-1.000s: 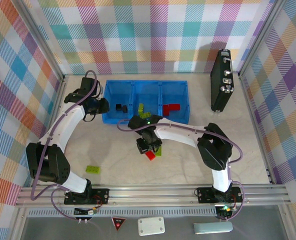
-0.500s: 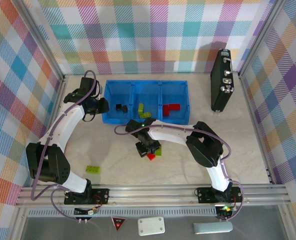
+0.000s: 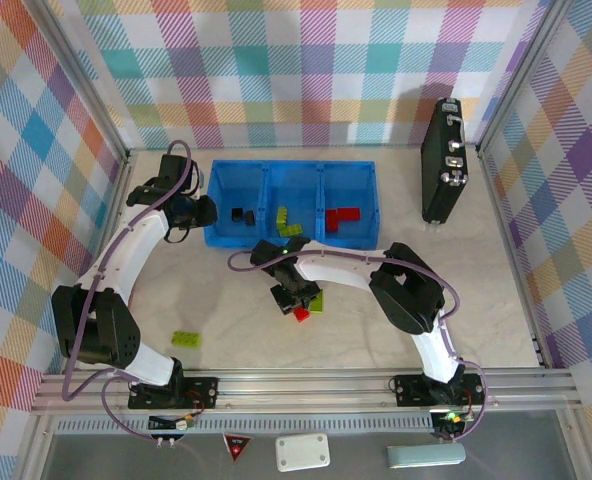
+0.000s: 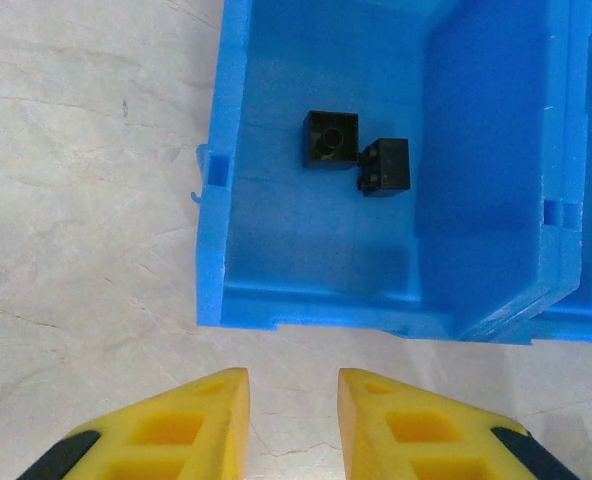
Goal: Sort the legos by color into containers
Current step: Pick up the lego from the bottom-center of the table, then place the lego in the container.
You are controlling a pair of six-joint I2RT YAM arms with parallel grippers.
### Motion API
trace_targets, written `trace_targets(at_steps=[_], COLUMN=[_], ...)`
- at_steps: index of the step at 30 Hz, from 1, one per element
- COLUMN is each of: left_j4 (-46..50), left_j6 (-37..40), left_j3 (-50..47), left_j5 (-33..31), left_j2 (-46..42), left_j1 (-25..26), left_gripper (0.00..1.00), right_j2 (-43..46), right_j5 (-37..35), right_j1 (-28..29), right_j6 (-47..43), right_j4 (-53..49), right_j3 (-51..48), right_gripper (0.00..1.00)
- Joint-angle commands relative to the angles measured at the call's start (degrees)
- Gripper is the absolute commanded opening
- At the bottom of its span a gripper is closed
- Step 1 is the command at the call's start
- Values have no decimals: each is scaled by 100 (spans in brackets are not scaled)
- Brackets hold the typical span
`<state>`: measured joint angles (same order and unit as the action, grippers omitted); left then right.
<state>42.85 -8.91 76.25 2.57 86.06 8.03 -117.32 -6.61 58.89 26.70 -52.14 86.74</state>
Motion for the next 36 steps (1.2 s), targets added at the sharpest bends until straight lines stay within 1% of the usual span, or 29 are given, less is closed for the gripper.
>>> trace_targets(at_steps=[1, 11, 23, 30, 36], left_j4=[-119, -132, -145, -145, -150], left_j6=[73, 78, 135, 135, 157], left_j3=[-56, -47, -60, -60, -89], left_j5=[112, 182, 165, 193, 152], left_j2=[-63, -11, -19, -10, -72], left_j1=[-100, -157, -193, -223, -232], left_gripper=[29, 30, 30, 30, 30], right_j2=[17, 639, 1264, 1602, 1721], right_j5=[11, 72, -80, -164, -102], right_j1=[43, 40, -31, -286, -814], right_j6=[-9, 265, 388, 337, 96], right_j4=[-59, -16, -248, -402, -437], right_j3=[-5, -360, -550, -626, -539], right_gripper=[39, 38, 37, 37, 37])
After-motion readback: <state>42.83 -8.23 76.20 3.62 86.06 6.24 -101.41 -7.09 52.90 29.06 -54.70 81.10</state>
